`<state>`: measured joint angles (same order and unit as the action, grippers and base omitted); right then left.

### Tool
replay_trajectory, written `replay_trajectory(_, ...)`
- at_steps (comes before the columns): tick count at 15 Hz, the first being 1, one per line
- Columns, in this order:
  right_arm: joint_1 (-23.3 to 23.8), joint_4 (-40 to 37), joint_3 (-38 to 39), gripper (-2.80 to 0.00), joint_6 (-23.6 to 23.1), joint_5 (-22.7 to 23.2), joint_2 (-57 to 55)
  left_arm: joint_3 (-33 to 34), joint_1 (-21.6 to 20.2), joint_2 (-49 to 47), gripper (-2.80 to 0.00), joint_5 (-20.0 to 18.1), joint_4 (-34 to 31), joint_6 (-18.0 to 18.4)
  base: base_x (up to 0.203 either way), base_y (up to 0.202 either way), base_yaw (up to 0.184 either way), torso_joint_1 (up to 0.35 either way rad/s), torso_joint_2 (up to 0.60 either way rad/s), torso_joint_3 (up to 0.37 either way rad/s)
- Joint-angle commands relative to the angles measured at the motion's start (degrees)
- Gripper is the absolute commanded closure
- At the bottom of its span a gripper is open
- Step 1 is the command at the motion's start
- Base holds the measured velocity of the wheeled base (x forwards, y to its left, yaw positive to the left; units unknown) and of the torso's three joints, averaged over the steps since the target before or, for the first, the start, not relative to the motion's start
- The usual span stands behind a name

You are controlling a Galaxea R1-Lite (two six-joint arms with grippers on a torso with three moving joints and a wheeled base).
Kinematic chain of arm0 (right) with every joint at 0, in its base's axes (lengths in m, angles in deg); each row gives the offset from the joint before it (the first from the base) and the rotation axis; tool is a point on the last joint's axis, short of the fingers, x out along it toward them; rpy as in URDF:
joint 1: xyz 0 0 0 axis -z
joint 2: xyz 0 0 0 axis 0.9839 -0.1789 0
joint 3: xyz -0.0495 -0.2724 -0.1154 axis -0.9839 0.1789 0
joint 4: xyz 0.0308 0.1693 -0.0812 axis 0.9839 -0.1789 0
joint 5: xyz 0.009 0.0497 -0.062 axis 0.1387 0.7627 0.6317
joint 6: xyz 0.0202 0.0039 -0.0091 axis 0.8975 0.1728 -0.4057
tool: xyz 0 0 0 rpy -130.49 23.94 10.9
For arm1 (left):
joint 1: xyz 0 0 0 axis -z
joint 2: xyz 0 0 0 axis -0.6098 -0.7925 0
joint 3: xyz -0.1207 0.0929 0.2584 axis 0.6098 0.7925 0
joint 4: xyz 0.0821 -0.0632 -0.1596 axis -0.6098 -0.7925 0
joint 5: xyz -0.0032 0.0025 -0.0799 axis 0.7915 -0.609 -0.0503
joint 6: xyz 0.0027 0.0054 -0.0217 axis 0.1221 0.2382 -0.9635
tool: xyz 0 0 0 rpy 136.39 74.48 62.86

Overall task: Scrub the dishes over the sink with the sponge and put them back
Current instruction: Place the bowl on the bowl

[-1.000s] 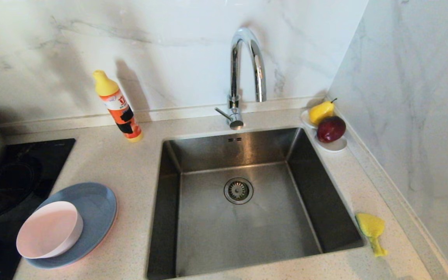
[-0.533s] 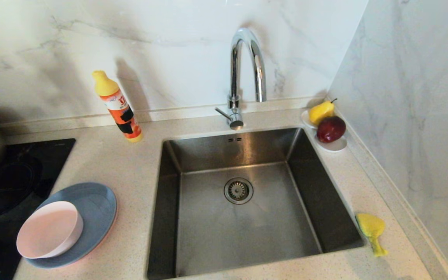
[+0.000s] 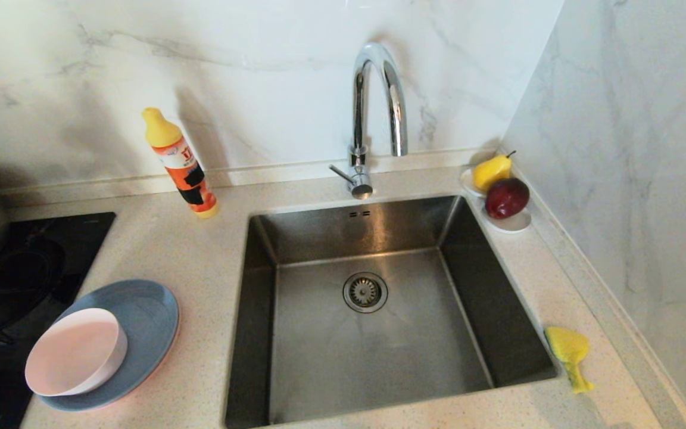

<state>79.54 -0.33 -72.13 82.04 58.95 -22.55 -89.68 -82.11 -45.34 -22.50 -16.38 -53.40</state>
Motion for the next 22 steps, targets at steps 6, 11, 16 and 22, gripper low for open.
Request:
replay_trajectory(6, -0.02, -0.01, 0.00, 0.00, -0.03, 0.02, 0.10, 1.13, -0.03, -4.86, 0.00, 0.12, 3.66, -0.18, 0.000, 0.000, 0.000, 0.000, 0.00, 0.000)
replay_trajectory(11, -0.02, -0.01, 0.00, 0.00, -0.03, 0.02, 0.10, 0.51, 0.06, -2.31, 0.00, -0.14, 3.41, -0.27, 0.000, 0.000, 0.000, 0.000, 0.00, 0.000)
replay_trajectory(16, -0.02, -0.01, 0.00, 0.00, -0.03, 0.02, 0.10, -1.87, 1.07, 1.97, 0.00, -0.48, -0.34, -1.03, 0.000, 0.000, 0.000, 0.000, 0.00, 0.000)
replay_trajectory(22, -0.02, -0.01, 0.00, 0.00, -0.03, 0.02, 0.10, -13.03, 8.80, 6.60, 0.00, -0.52, -10.87, -3.08, 0.000, 0.000, 0.000, 0.000, 0.00, 0.000)
